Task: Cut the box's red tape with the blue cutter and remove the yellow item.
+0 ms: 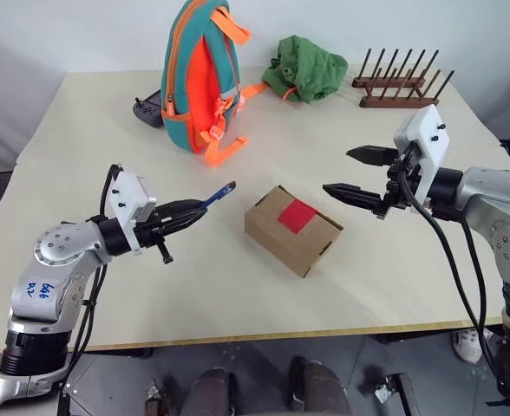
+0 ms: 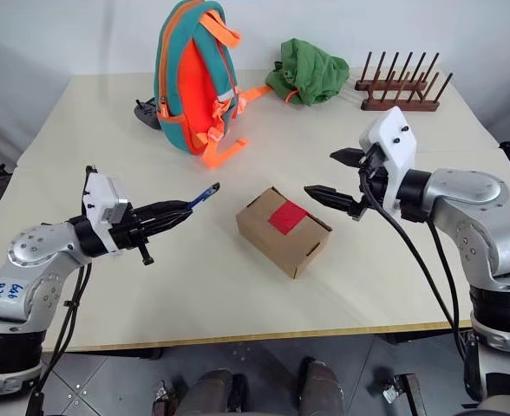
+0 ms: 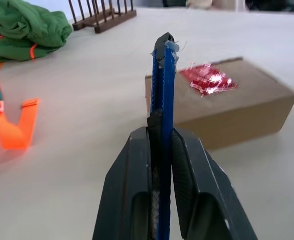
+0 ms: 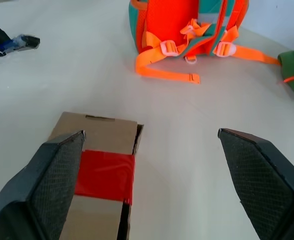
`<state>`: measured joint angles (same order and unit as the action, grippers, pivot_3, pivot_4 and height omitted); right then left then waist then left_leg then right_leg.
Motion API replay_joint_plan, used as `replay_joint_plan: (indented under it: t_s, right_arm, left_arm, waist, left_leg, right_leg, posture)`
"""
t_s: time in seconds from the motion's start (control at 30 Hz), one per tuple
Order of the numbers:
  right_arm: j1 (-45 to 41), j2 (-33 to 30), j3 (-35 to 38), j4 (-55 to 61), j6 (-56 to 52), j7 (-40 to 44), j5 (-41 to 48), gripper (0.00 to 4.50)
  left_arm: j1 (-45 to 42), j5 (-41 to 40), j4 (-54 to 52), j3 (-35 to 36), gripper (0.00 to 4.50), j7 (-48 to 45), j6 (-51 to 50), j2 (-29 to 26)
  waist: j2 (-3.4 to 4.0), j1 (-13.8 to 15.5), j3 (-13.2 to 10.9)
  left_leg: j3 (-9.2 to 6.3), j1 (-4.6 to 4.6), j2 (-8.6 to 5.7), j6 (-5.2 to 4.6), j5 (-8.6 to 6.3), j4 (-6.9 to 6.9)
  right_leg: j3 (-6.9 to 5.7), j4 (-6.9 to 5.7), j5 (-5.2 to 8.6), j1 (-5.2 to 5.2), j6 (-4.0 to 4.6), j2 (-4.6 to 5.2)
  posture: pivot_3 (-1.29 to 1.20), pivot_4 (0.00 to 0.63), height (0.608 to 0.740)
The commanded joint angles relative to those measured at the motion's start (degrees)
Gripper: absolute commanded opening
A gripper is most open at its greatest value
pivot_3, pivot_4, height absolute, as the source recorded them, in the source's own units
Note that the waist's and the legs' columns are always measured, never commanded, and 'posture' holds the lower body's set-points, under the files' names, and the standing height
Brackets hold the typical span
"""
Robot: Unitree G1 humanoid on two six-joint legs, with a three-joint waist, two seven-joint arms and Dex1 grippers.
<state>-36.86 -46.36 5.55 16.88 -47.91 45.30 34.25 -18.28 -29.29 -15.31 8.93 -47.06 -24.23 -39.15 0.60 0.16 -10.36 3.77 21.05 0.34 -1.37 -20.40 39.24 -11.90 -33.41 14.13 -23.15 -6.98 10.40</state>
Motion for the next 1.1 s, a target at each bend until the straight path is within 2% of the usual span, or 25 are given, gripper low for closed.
replay_joint_plan:
  t_s: [0.03,0.13,0.27,0.5,0.67,0.97,1.1]
  right_arm:
    - [-0.7,-0.1,2.7,2.1,-1.0,-0.5,1.9,4.44]
    - [-1.0,0.2,3.0,3.0,-2.1,-0.8,3.7,4.44]
    - [-2.0,0.3,2.8,3.6,-4.9,-2.0,5.8,4.44]
    - [-7.7,2.8,5.3,3.3,-19.5,-8.7,14.8,4.44]
    - [-11.4,7.3,6.9,3.7,-27.7,-14.6,20.3,4.44]
    - [-12.4,9.8,7.5,3.2,-34.2,-20.2,23.4,4.44]
    - [-14.7,13.2,10.0,0.2,-38.2,-23.8,24.6,4.44]
  left_arm:
    - [-1.0,-2.7,-2.7,1.1,0.43,-0.1,-2.4,-0.5]
    - [-0.9,-2.1,-3.2,0.4,0.43,-0.6,-2.0,-0.5]
    - [-2.1,11.0,0.5,-3.2,0.43,2.4,13.0,0.3]
    - [-2.6,19.7,3.1,-5.4,0.43,6.9,28.4,5.2]
    - [-2.9,21.4,4.9,-5.9,0.43,8.2,32.8,7.3]
    - [-3.8,24.5,8.5,-7.0,0.43,8.6,38.1,7.6]
    - [-5.5,26.4,11.2,-8.1,0.43,9.4,41.8,8.3]
  waist:
    - [0.00,0.0,0.0]
    - [0.00,0.0,0.0]
    - [-0.01,0.2,0.0]
    - [-0.01,0.2,0.0]
    - [-0.01,0.1,0.0]
    - [-0.01,0.1,0.0]
    - [-0.01,-0.1,0.0]
  left_leg:
    - [0.00,0.00,0.00,0.00,0.00,0.00]
    - [0.02,0.00,0.00,0.00,0.00,0.00]
    - [0.08,0.02,-0.01,0.00,0.00,0.02]
    - [0.15,0.08,0.00,0.00,0.00,0.04]
    - [0.16,0.10,0.02,0.00,0.00,0.05]
    - [0.19,0.12,0.00,-0.01,0.00,0.05]
    - [0.26,0.10,0.00,-0.01,0.01,0.05]
  right_leg:
    - [0.00,0.00,0.00,0.00,0.00,0.00]
    - [0.01,0.00,0.00,-0.01,0.00,-0.01]
    - [0.01,0.01,0.00,-0.02,0.00,-0.02]
    - [0.07,-0.02,0.00,-0.11,0.00,-0.02]
    - [0.10,-0.08,0.00,-0.18,0.01,-0.02]
    - [0.18,-0.13,0.00,-0.26,0.00,-0.02]
    - [0.24,-0.16,-0.01,-0.28,0.00,-0.02]
  posture:
    - [0.00,0.150,0.740]
    - [0.00,0.150,0.740]
    - [0.00,0.150,0.740]
    - [0.00,0.150,0.740]
    - [0.00,0.150,0.740]
    - [0.00,0.150,0.740]
    - [0.00,0.150,0.740]
